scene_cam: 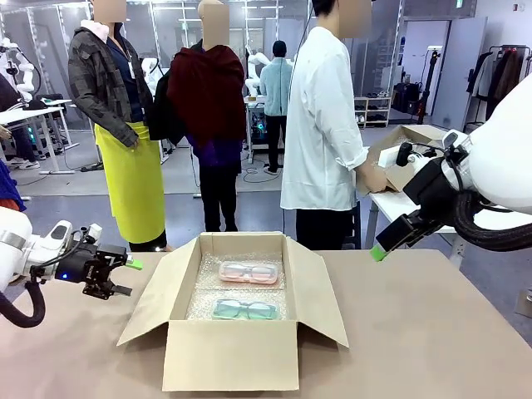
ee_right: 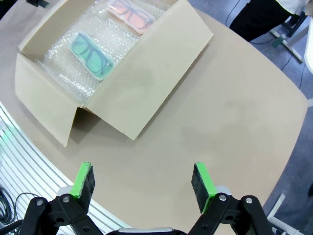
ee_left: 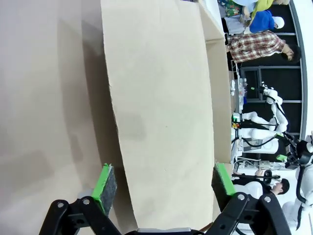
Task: Pack the glasses set securely to prepare it for shipping.
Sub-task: Position the Package Box on the left side of the table.
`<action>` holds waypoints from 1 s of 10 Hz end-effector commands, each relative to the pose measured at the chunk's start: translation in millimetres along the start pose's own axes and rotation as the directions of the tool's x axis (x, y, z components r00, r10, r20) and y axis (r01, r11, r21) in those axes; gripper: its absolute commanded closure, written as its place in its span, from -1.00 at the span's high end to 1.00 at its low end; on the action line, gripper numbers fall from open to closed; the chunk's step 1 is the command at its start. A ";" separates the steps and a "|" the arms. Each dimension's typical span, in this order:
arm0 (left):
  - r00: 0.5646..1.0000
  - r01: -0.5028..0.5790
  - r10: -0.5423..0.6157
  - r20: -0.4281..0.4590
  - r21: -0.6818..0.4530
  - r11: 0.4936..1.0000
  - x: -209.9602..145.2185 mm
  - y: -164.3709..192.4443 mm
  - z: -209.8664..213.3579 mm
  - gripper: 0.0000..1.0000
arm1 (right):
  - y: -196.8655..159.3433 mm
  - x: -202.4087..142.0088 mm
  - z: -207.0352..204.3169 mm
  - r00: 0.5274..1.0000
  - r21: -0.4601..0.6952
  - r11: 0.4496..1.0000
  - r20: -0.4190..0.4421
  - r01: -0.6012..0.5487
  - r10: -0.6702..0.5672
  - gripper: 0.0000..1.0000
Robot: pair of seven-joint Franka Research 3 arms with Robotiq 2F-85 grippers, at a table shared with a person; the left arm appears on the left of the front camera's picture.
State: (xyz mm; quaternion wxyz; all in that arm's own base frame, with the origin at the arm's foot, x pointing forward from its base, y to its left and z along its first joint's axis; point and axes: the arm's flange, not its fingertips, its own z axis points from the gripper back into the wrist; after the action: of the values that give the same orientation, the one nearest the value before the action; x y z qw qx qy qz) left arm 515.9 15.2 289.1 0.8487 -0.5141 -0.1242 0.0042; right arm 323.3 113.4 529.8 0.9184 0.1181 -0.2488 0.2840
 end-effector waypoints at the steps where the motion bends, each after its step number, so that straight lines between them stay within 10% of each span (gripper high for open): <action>1: 1.000 -0.017 0.018 0.003 -0.040 0.999 6.8 6.3 -7.2 1.00 | -0.3 -0.3 0.9 1.000 0.004 1.000 0.010 -0.015 0.015 1.00; 10: 0.997 -0.071 0.063 -0.041 -0.243 0.967 5.0 33.0 -21.1 1.00 | -0.3 -0.3 0.9 1.000 0.004 1.000 0.010 -0.015 0.015 1.00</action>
State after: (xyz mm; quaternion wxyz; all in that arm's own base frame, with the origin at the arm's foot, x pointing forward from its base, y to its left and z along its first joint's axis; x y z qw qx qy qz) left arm 524.7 8.9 252.2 0.8035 -0.5894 -0.0821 0.0172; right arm 323.3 113.4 529.8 0.9184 0.1181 -0.2488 0.2840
